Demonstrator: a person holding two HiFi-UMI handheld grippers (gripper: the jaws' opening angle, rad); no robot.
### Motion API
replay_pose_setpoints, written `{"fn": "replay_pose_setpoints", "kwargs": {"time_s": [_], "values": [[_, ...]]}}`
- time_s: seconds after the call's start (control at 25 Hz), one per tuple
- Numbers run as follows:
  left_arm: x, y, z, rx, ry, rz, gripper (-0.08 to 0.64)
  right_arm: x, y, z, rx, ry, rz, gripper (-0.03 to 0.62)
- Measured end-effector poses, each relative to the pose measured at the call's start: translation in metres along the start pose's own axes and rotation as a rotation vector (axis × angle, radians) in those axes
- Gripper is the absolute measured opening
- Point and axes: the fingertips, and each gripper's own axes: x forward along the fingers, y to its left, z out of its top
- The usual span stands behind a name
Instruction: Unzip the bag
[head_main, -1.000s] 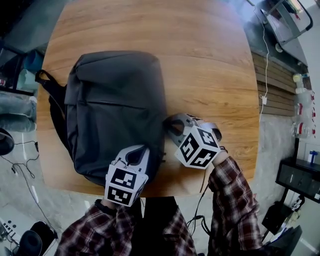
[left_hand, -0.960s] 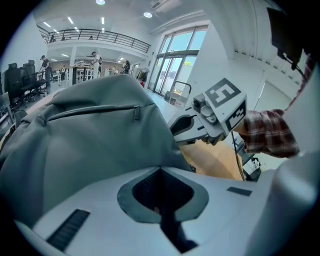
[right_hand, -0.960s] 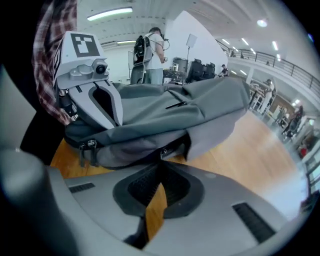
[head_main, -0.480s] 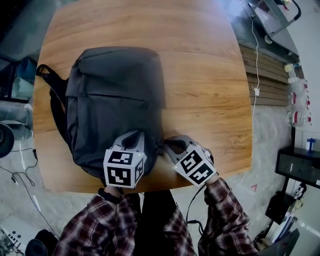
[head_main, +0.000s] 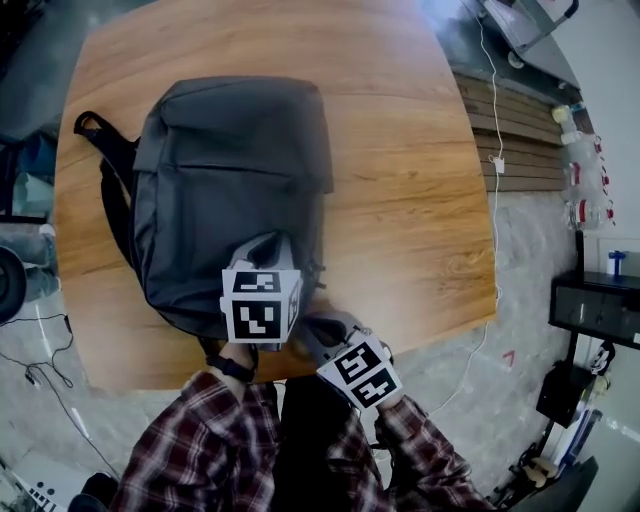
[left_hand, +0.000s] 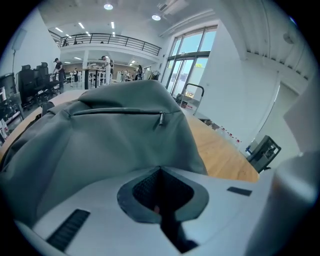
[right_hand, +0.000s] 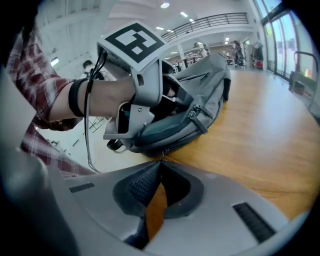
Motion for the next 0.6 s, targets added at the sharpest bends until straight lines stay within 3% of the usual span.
{"fn": "replay_pose_setpoints", "kwargs": {"time_s": [0.12,0.2,0.24,0.32,0.44,0.52,0.6], "values": [[0.0,-0.005,0.003,0.002,0.01,-0.033,0.008,-0.001,-0.005,0.0,0.005,-0.019,-0.032,0.012],[-0.01,-0.015,0.008,0.062,0.012,-0.116,0.008,-0.004,-0.009,0.0,-0.02,-0.016,-0.044,0.012],[-0.019,-0.02,0.013,0.141,0.005,-0.161,0.008,-0.006,-0.01,0.0,-0.028,-0.016,-0.048,0.012],[-0.039,-0.02,0.023,0.372,0.003,-0.203,0.008,-0.01,-0.013,0.0,-0.038,-0.017,-0.056,0.012],[-0.057,0.018,0.017,0.705,0.104,-0.134,0.008,-0.013,-0.018,-0.001,-0.037,-0.022,-0.065,0.012],[-0.062,0.051,-0.001,0.839,0.211,-0.08,0.008,-0.015,-0.021,-0.002,-0.036,-0.029,-0.075,0.012],[-0.065,0.072,-0.026,0.874,0.29,-0.064,0.008,-0.017,-0.025,0.001,-0.029,-0.051,-0.086,0.012]]}}
